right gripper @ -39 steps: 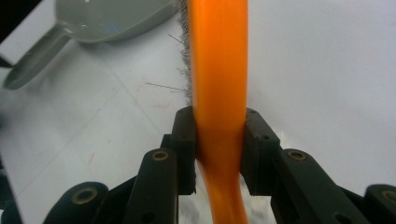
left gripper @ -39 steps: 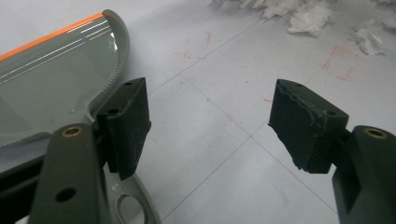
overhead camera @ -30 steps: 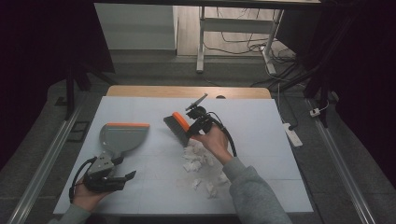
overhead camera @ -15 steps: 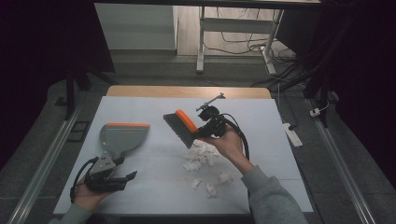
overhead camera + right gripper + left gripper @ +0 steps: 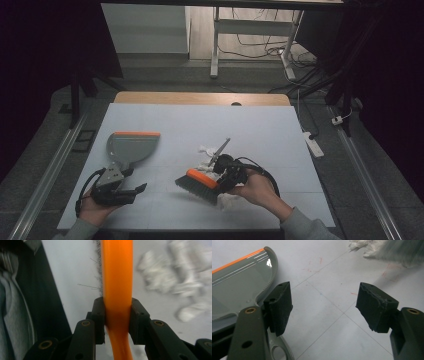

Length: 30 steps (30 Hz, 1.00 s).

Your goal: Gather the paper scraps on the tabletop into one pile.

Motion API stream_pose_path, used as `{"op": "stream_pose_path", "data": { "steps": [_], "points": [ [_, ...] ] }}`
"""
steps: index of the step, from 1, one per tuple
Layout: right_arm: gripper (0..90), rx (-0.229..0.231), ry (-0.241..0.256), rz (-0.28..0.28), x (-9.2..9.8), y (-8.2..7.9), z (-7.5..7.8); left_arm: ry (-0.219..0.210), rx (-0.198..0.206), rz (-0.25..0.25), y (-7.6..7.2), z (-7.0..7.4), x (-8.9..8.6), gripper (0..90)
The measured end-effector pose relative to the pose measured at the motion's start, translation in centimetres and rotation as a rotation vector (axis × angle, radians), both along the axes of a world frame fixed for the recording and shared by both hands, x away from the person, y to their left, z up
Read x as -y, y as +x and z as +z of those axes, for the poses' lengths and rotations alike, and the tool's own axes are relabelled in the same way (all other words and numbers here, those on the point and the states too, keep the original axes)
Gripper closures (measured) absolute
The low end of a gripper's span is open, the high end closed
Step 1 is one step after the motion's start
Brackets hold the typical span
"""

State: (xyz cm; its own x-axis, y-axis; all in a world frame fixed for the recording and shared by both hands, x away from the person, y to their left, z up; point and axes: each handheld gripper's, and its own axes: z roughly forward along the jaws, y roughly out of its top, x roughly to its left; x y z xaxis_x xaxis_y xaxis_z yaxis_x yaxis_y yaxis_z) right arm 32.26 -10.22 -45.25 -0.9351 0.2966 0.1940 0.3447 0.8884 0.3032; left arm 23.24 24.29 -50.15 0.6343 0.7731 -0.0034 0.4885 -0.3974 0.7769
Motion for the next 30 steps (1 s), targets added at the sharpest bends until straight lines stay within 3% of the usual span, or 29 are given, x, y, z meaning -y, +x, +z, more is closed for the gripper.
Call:
{"op": "stream_pose_path", "data": {
  "steps": [2,3,7,10,12,15,19,24,30],
  "points": [
    [69.0,0.022,-0.025,0.017,-0.4,0.0,-0.4,0.003,0.000,-0.001,0.0,0.0,0.1,29.6],
    [69.0,0.014,-0.032,0.002,-0.5,0.3,-0.4,0.003,0.001,-0.001,-0.1,0.0,0.1,29.5],
    [69.0,0.077,-0.071,-0.031,-0.8,2.2,-0.3,-0.001,0.003,0.001,-0.1,0.1,0.0,29.6],
    [69.1,0.147,-0.076,-0.073,-0.7,3.5,0.2,-0.003,0.003,0.003,-0.1,0.0,-0.1,29.6],
    [69.1,0.180,-0.048,-0.091,-0.3,4.0,0.8,-0.003,0.003,0.001,-0.1,0.0,-0.1,29.6],
    [69.1,0.177,0.027,-0.088,0.4,3.6,2.1,-0.003,0.004,-0.001,-0.2,0.0,-0.1,29.6],
    [69.1,0.158,0.087,-0.067,1.6,2.1,3.7,-0.003,0.004,0.001,-0.2,0.0,-0.1,29.6],
    [69.1,0.120,0.076,0.001,3.0,-0.5,4.1,0.001,0.007,-0.003,-0.2,0.2,0.2,29.6],
    [69.1,0.061,-0.022,0.091,3.7,-2.6,1.8,0.008,0.002,-0.007,0.0,0.1,0.5,29.5]
  ]
}}
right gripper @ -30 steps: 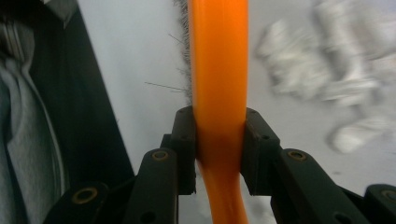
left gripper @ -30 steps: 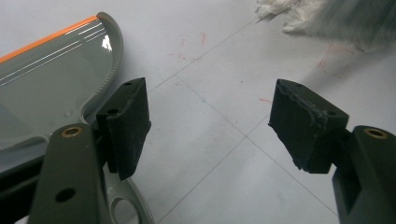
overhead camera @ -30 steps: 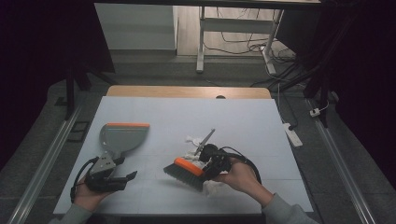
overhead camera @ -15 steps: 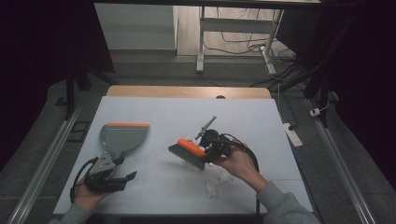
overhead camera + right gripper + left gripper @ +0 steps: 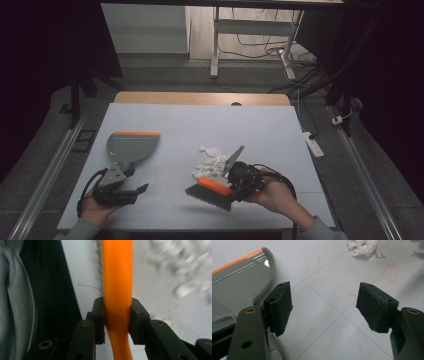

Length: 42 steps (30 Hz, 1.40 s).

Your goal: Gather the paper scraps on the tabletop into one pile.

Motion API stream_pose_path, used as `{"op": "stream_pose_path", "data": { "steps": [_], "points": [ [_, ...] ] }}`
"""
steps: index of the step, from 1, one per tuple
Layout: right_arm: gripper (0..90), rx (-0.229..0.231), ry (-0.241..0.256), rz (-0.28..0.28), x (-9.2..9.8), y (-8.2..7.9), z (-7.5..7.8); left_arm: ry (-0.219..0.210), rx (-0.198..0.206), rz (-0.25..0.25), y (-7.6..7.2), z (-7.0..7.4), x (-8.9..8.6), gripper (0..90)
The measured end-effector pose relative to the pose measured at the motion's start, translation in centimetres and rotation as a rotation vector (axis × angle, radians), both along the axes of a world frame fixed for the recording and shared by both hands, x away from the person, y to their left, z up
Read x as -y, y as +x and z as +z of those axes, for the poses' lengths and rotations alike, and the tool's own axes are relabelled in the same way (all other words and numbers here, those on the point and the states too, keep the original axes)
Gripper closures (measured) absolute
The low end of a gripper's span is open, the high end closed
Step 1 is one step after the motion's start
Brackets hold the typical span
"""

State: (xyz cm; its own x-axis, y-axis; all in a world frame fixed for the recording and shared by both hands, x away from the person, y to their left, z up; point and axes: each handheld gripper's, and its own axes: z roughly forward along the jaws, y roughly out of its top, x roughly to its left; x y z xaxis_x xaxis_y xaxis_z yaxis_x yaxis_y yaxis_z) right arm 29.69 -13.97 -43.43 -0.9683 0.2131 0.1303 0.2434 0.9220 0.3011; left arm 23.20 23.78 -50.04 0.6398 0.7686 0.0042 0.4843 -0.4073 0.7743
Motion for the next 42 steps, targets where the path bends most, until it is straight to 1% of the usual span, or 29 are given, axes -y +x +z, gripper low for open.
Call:
{"op": "stream_pose_path", "data": {
  "steps": [2,3,4,5,6,7,10,13,15,16,18,20,21,24,26,27,29,31,33,34,36,40,42],
  "points": [
    [69.0,-0.015,-0.032,0.020,-0.1,-0.3,-0.8,-0.001,0.000,0.001,0.0,0.0,0.0,29.5],
    [69.0,-0.015,-0.046,0.025,-0.2,-0.4,-1.2,-0.001,0.000,0.002,0.0,0.0,0.0,29.5],
    [69.1,-0.003,-0.062,0.030,-0.3,-0.3,-1.5,-0.001,0.000,0.003,0.0,0.0,0.0,29.5],
    [69.1,0.021,-0.079,0.027,-0.4,-0.3,-1.6,0.000,-0.001,0.004,0.0,0.0,0.0,29.5],
    [69.0,0.045,-0.080,0.039,-0.5,0.0,-1.7,0.000,-0.002,0.003,0.0,0.0,0.0,29.5],
    [69.1,0.045,-0.077,0.025,-0.6,0.3,-1.7,0.000,-0.002,0.003,0.0,-0.1,0.0,29.5],
    [69.0,0.108,-0.083,0.004,-1.0,1.7,-1.5,0.003,-0.005,0.002,0.1,-0.1,0.0,29.5],
    [69.1,0.141,-0.055,-0.058,-1.2,3.8,-1.4,0.006,-0.003,0.000,0.0,-0.1,0.1,29.5],
    [69.1,0.146,-0.027,-0.077,-0.9,4.8,-1.4,0.006,-0.004,-0.001,0.0,-0.1,0.1,29.5],
    [69.1,0.141,-0.010,-0.090,-0.6,5.0,-1.4,0.005,-0.004,0.001,0.0,-0.2,0.1,29.5],
    [69.0,0.138,0.028,-0.096,0.0,4.9,-1.0,0.000,-0.006,0.003,0.0,-0.2,-0.1,29.4],
    [69.0,0.136,0.070,-0.099,1.0,4.5,-0.2,-0.002,-0.008,0.005,0.1,-0.2,-0.1,29.5],
    [69.0,0.138,0.082,-0.098,1.6,4.2,0.3,0.000,-0.009,0.004,0.1,-0.3,0.0,29.5],
    [69.1,0.136,0.105,-0.105,3.7,3.4,1.6,0.006,-0.009,0.001,0.0,-0.2,0.1,29.5],
    [69.0,0.135,0.103,-0.108,5.0,3.1,2.2,0.006,-0.008,0.001,0.0,-0.2,0.2,29.5],
    [69.0,0.129,0.097,-0.101,5.7,2.9,2.3,0.005,-0.009,0.002,0.1,-0.2,0.2,29.5],
    [69.0,0.098,0.079,-0.082,6.6,2.6,2.0,0.005,-0.011,0.003,0.1,-0.3,0.1,29.5],
    [69.0,0.073,0.035,-0.051,6.9,2.3,1.4,0.002,-0.015,0.004,0.2,-0.3,0.1,29.5],
    [69.0,0.056,-0.023,-0.020,6.8,2.1,0.4,0.005,-0.017,0.003,0.2,-0.4,0.1,29.5],
    [69.0,0.057,-0.054,-0.001,6.7,2.1,-0.1,0.007,-0.018,0.003,0.2,-0.4,0.2,29.5],
    [69.0,0.062,-0.089,0.027,6.2,2.3,-0.8,0.006,-0.020,0.003,0.3,-0.4,0.2,29.5],
    [69.0,0.088,-0.101,0.054,4.9,3.7,-1.0,0.007,-0.021,0.005,0.3,-0.4,0.2,29.5],
    [69.1,0.112,-0.105,0.062,4.1,4.6,-1.1,0.007,-0.020,0.004,0.2,-0.4,0.2,29.5]
  ]
}}
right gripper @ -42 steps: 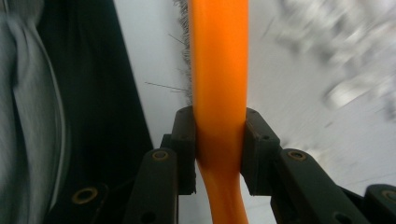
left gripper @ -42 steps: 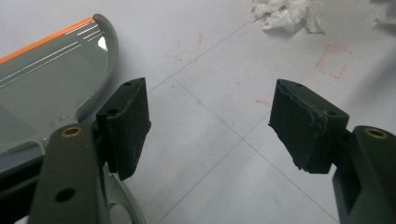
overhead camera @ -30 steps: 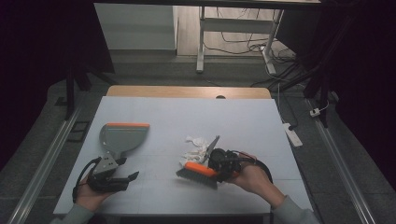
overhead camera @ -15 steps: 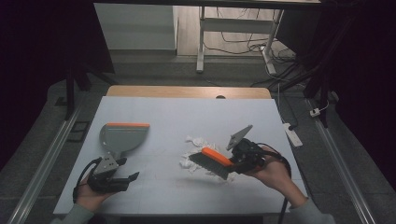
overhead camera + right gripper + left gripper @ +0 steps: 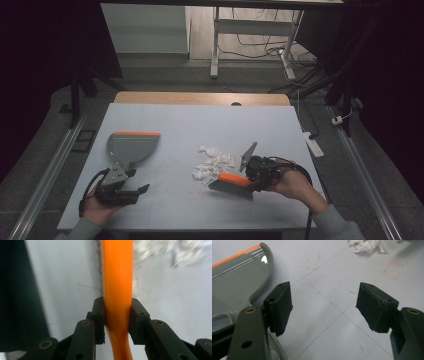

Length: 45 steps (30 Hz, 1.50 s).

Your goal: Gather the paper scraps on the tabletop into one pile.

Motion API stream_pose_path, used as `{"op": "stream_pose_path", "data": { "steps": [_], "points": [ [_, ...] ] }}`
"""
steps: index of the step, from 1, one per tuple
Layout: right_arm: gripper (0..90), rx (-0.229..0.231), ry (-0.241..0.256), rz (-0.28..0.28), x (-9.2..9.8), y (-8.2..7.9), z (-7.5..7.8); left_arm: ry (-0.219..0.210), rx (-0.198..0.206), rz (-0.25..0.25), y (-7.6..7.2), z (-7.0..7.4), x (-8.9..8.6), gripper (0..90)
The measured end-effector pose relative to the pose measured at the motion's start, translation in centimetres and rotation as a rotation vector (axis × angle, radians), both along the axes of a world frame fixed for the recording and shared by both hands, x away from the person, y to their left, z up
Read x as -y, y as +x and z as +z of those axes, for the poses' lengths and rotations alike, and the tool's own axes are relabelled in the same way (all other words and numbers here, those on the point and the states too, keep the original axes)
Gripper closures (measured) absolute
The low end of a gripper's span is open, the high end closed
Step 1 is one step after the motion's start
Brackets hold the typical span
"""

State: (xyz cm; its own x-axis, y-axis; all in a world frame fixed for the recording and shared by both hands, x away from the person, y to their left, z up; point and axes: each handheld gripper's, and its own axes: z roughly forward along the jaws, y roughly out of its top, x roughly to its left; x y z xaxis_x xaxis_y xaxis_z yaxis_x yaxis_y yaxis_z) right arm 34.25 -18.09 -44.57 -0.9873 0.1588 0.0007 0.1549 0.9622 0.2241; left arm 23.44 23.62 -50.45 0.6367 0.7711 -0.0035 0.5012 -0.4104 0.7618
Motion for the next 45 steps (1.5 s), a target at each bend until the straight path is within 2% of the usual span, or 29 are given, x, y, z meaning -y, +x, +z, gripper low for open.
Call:
{"op": "stream_pose_path", "data": {
  "steps": [2,3,8,13,19,21,26,30,40,45],
  "points": [
    [69.1,0.003,0.001,-0.004,-0.6,1.1,-0.2,-0.001,0.001,0.001,0.0,0.0,0.0,29.6],
    [69.0,0.007,0.002,-0.023,-0.8,1.4,-0.1,-0.002,0.001,0.000,0.0,0.0,-0.1,29.6],
    [69.0,0.104,0.102,-0.031,-1.3,2.7,0.5,-0.003,0.001,-0.001,0.0,-0.1,-0.1,29.6],
    [69.0,0.093,0.198,-0.036,-0.3,2.8,1.4,-0.002,0.002,-0.002,-0.1,0.0,-0.1,29.6],
    [69.0,0.069,0.281,-0.129,2.2,2.5,3.0,0.001,0.002,-0.006,-0.1,0.0,0.0,29.6],
    [69.0,0.083,0.283,-0.162,2.8,2.6,3.3,0.001,0.002,-0.005,-0.1,0.0,0.1,29.6],
    [69.0,0.081,0.321,-0.233,4.3,2.8,3.6,0.002,0.001,-0.004,-0.1,0.0,0.1,29.6],
    [69.0,0.092,0.329,-0.298,5.4,2.8,3.7,0.003,0.002,-0.004,-0.1,0.0,0.1,29.6],
    [69.0,0.126,0.390,-0.489,8.9,3.0,2.6,-0.002,0.006,-0.003,-0.2,0.1,0.0,29.6],
    [69.0,0.147,0.397,-0.555,10.6,2.3,1.9,-0.001,0.006,-0.002,0.0,0.2,0.1,29.6]
  ]
}}
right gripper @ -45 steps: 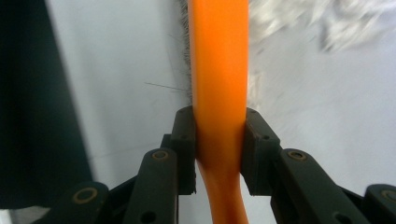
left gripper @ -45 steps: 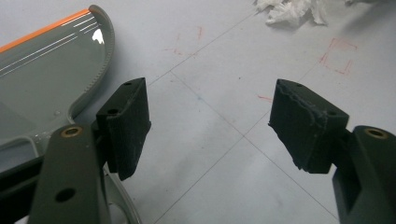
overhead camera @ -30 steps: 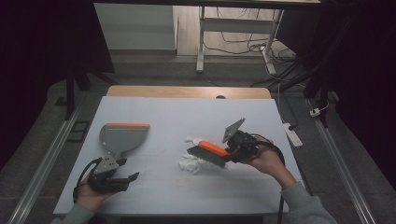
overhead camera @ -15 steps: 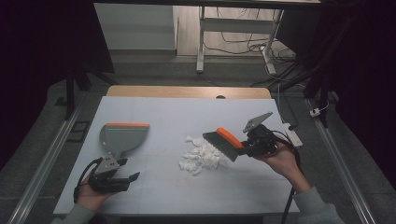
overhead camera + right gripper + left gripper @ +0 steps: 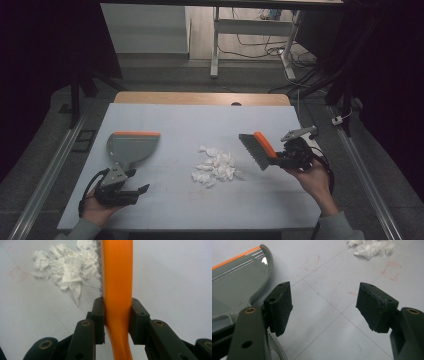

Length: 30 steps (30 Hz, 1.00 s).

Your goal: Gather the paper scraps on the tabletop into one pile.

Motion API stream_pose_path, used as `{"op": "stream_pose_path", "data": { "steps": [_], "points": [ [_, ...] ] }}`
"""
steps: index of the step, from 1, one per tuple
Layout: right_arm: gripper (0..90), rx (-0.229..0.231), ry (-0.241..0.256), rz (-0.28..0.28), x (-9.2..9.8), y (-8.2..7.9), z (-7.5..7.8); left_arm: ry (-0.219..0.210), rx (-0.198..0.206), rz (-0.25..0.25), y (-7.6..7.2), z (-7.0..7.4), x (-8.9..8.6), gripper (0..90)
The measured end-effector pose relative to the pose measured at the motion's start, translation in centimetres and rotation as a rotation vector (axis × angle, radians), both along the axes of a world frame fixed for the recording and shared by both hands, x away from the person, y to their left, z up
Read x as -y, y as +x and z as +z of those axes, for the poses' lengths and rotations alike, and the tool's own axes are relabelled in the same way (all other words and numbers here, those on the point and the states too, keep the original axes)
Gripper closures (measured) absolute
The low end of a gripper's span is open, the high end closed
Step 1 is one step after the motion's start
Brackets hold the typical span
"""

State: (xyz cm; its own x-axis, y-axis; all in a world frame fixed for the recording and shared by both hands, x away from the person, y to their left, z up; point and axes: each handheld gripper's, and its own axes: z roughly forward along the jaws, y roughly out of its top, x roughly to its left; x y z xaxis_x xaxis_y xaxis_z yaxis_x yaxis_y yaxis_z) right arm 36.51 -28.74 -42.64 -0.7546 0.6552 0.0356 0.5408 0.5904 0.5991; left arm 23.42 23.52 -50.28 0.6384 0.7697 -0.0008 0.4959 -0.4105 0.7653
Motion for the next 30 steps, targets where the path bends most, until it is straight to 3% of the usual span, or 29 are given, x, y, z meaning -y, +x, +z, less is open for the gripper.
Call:
{"op": "stream_pose_path", "data": {
  "steps": [10,20,30],
  "points": [
    [69.0,0.038,-0.010,-0.092,2.0,-2.7,-1.4,-0.025,0.005,0.003,0.6,0.4,0.4,29.3],
    [69.0,0.043,-0.013,-0.118,2.7,-3.6,-2.6,-0.041,0.011,0.013,1.4,0.5,0.4,29.9],
    [69.0,0.054,-0.007,-0.114,2.4,-3.8,-2.6,-0.042,0.009,0.022,1.6,0.4,0.2,30.1]
  ]
}}
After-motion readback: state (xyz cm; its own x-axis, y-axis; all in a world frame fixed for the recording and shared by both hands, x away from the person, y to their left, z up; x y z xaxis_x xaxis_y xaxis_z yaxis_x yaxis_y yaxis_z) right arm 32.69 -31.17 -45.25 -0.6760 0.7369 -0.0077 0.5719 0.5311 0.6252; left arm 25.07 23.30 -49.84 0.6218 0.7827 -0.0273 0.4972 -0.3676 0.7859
